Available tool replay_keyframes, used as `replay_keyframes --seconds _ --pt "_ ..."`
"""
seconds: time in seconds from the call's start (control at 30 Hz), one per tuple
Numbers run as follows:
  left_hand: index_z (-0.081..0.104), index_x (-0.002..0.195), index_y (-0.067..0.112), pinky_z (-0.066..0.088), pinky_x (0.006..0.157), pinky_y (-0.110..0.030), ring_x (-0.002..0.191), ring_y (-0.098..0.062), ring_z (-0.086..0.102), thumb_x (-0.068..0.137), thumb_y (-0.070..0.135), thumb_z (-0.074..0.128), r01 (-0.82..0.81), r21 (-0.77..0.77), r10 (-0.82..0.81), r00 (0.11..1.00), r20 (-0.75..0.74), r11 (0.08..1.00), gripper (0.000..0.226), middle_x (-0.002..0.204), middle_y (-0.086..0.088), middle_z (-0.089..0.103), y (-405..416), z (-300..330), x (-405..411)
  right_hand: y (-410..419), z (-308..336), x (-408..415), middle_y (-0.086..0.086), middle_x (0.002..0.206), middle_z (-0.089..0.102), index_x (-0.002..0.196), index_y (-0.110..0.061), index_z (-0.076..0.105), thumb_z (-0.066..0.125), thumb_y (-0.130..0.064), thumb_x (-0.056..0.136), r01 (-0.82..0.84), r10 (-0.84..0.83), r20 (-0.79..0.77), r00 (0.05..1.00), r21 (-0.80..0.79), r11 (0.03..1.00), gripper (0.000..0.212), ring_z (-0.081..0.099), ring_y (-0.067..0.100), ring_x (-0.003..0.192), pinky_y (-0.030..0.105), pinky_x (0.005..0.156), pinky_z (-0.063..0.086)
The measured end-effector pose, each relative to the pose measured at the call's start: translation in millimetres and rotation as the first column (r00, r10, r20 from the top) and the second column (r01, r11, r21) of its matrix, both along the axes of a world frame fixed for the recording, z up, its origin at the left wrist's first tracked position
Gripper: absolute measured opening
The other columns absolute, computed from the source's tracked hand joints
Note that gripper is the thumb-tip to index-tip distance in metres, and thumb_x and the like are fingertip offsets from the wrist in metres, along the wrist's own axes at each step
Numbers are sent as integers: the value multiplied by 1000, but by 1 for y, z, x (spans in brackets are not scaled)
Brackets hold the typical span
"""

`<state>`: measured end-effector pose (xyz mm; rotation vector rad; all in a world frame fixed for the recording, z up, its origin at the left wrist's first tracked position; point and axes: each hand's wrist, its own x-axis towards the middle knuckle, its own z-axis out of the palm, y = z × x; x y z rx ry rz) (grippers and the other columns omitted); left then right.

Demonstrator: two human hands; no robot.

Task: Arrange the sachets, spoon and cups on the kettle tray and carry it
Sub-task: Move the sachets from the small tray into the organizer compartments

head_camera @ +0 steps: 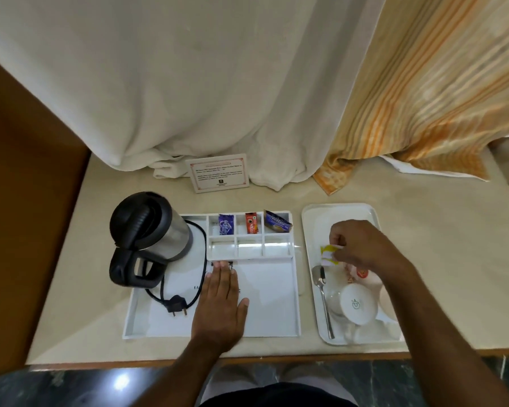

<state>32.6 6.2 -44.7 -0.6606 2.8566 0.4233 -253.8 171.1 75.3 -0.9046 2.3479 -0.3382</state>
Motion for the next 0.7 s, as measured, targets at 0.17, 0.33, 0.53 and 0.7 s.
replay_keyframes --seconds 0.17,0.33,0.53,0.7 --pt "13 151 1 3 118 -46 148 -33 -3 99 48 21 82 -9 -82 996 -20 997 70 159 -22 9 5 0 -19 -41 42 37 -16 61 59 67 -30 62 80 -37 57 123 -41 169 985 -507 853 22 47 1 54 17 51 37" --pt "21 149 -1 0 117 -44 147 -34 7 99 46 29 56 -32 -56 998 -14 998 69 157 -22 18 7 1 -16 -130 2 86 -9 73 66 76 -25 69 79 -16 68 35 -4 94 996 -325 945 16 60 10 67 29 64 52" --pt "7 151 4 -1 120 -47 148 -32 0 100 49 20 36 -37 -38 999 -39 999 69 159 -18 8 4 -1 -7 -167 -27 115 2 90 70 89 -26 67 70 -14 74 -154 146 -129 981 -54 987 19 66 26 87 27 64 42" --pt "16 149 0 4 116 -46 147 -34 5 100 46 27 40 -43 -41 999 -25 998 69 158 -22 16 4 2 -2 -147 -12 112 2 104 66 104 -20 63 65 -17 82 -178 132 -187 974 -259 949 23 63 24 93 30 70 45"
